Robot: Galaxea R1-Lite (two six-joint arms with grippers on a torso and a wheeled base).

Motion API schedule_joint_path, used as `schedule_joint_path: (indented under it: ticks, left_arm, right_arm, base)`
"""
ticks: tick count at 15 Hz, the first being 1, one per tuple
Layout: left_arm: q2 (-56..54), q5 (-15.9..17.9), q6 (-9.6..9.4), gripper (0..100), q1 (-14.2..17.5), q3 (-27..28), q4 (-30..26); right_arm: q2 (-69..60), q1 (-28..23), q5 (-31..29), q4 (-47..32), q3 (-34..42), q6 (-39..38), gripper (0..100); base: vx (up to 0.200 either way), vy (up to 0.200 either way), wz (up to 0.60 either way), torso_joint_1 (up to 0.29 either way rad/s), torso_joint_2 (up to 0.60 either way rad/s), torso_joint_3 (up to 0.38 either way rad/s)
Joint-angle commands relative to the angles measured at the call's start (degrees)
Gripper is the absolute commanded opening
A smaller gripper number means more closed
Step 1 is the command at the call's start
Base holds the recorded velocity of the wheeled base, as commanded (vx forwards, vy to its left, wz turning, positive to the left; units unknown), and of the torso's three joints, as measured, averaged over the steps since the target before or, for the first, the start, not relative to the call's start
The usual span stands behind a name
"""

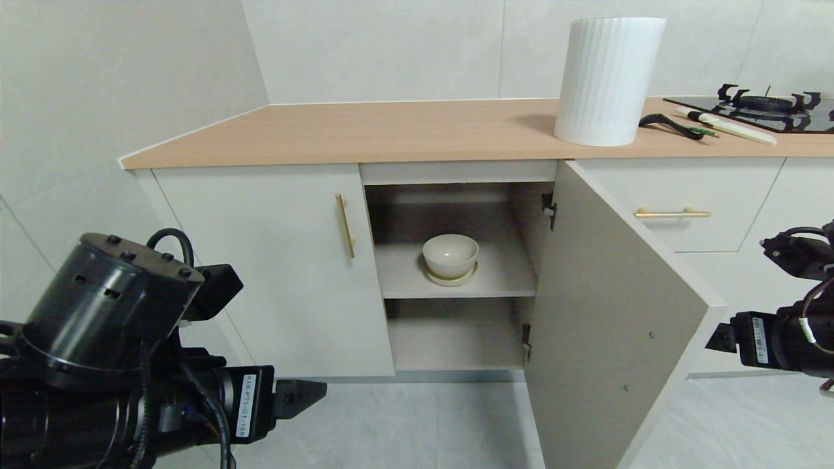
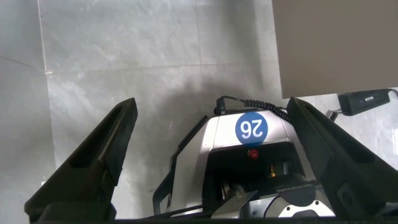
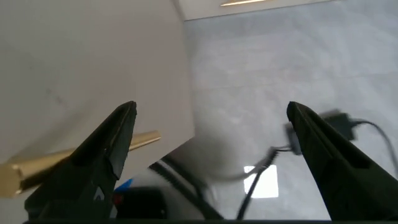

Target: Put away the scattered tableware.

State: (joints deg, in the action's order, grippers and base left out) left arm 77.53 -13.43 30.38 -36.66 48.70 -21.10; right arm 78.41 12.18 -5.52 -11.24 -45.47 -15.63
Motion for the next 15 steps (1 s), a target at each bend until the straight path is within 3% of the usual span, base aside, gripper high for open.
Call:
schedule_joint_path:
  ticks: [1, 8, 15]
  left_arm:
    - [0.08, -0.01, 0.03, 100, 0.01, -0.01, 0.01]
    - [-0.01, -0.01, 0.03, 100, 0.01, -0.01, 0.01]
    - [-0.01, -0.01, 0.03, 100, 0.01, 0.25, 0.01]
  right_arm:
    - [0.25, 3.99, 0.07, 1.48, 1.17, -0.98, 100]
    - [3.15, 12.34, 0.07, 16.51, 6.45, -7.14, 100]
    - [10.54, 18.67, -0.01, 27.41, 6.01, -9.6, 100]
  base:
    - [0.0, 0.0, 0.0, 0.0, 0.0, 0.0]
    - [0.0, 0.0, 0.0, 0.0, 0.0, 0.0]
    - [0.0, 0.0, 0.0, 0.0, 0.0, 0.0]
